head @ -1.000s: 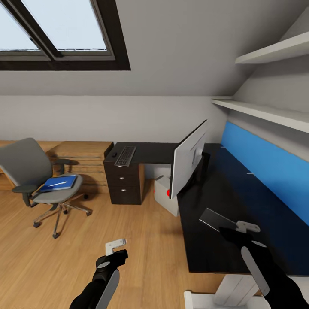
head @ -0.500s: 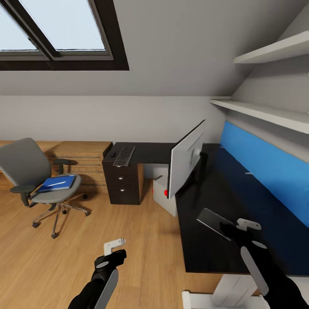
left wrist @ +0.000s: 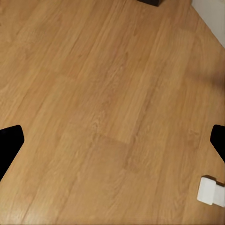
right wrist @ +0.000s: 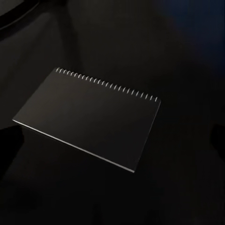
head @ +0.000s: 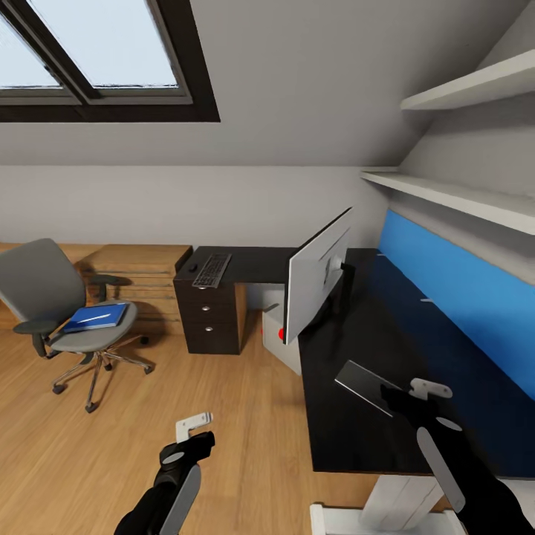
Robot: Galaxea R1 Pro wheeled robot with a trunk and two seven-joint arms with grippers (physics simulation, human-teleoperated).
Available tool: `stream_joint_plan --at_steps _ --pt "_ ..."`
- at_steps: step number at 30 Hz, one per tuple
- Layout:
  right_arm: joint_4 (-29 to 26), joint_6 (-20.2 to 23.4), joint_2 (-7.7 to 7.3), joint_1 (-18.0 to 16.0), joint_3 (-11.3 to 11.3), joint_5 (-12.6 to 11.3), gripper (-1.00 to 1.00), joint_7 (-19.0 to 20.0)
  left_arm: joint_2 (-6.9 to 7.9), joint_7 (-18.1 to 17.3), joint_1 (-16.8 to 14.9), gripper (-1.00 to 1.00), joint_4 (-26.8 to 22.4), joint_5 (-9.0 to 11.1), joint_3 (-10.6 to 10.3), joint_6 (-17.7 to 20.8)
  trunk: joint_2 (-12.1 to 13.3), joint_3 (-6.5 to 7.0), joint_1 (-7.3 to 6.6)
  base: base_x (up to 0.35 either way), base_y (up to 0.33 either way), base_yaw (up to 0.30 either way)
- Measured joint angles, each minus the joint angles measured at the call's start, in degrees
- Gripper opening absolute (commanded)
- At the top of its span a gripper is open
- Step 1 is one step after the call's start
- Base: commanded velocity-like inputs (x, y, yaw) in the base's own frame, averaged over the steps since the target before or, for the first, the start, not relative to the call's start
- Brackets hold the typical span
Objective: In the bedroom, organize the workspace by keeping the computer under the desk, ensuring the monitor is on the desk, placing the keyboard on the desk next to the monitor, placing the mouse on the desk next to the keyboard, moving the folder from the swivel chair onto the desk next to the mouse, stacking the notebook on top of the folder with the pen on top of the notebook, and positioning the swivel chair next to the desk.
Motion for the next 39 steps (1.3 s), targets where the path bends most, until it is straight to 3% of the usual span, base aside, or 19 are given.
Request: stream_joint_plan --at_steps 7,16,20,24,29,30,34,36,39 --pt "0.04 -1.38 0.01 0.03 0.08 2.28 1.0 0.05 0.0 -0.16 0.01 1.0 -0.17 0.0 2.0 -0.02 0.0 0.0 0.0 0.0 -0.002 0.0" --pt "3.3 -1.63 0.07 -0.81 0.15 4.13 1.0 -0.24 0.0 -0.19 0.03 1.0 -0.32 0.01 2.69 -0.06 0.0 0.0 0.0 0.0 0.0 0.0" --pt "5.1 -1.5 0.06 -3.6 0.16 4.82 1.0 -0.3 0.0 -0.12 0.03 1.0 -0.63 -0.02 2.74 -0.1 0.0 0.0 0.0 0.0 0.0 0.0" --pt "8.77 -1.07 0.08 -8.65 0.19 5.16 1.0 -0.31 0.0 -0.07 0.02 1.0 -1.34 -0.06 2.8 -0.11 0.0 0.0 0.0 0.0 0.0 0.0" --pt "20.73 -1.56 0.17 -16.71 0.33 5.62 1.0 -0.3 0.3 -0.06 0.03 1.0 -1.87 -0.08 2.82 -0.13 0.0 0.0 0.0 0.0 0.0 0.0" --pt "27.48 -3.11 0.29 -20.17 0.37 6.07 1.0 -0.31 0.44 -0.08 0.04 1.0 -1.95 -0.08 2.8 -0.16 0.01 0.0 0.0 0.0 0.0 0.0" --pt "41.05 -9.91 0.83 -26.76 0.48 7.25 1.0 -0.25 0.6 -0.12 0.02 1.0 -2.05 -0.08 2.78 -0.19 0.0 0.0 0.0 0.0 0.0 0.0" --pt "50.32 -16.4 1.72 -31.11 0.5 9.41 1.0 -0.17 0.67 -0.18 0.04 1.0 -2.1 -0.03 2.77 -0.23 0.0 0.0 0.0 0.0 0.0 0.0" --pt "52.8 -18.1 2.1 -32.23 0.53 10.68 1.0 -0.13 0.69 -0.19 0.05 1.0 -2.11 -0.01 2.76 -0.26 0.0 0.0 0.0 0.002 0.0 0.0"
